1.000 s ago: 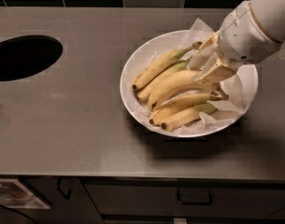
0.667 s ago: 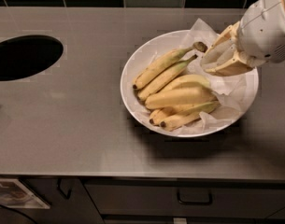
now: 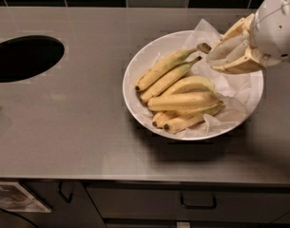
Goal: Pick banana from white bowl
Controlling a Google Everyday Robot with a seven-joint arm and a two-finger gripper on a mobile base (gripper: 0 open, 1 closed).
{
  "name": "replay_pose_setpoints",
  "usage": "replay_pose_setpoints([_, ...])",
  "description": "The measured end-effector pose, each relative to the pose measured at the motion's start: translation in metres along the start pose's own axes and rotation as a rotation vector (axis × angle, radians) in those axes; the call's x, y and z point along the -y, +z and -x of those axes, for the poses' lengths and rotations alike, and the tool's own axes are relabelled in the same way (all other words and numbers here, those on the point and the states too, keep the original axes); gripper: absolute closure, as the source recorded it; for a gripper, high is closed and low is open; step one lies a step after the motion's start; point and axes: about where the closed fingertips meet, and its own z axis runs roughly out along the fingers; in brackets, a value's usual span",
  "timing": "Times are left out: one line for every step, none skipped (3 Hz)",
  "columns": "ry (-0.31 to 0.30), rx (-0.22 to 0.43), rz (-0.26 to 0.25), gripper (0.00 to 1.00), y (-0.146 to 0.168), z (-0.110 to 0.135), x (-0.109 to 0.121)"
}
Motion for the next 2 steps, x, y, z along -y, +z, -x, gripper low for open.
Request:
replay_pose_setpoints([0.0,0.0,0.0,0.58,0.0,0.0,0.0])
replay_pose_setpoints([0.0,0.0,0.0,0.36,0.0,0.0,0.0])
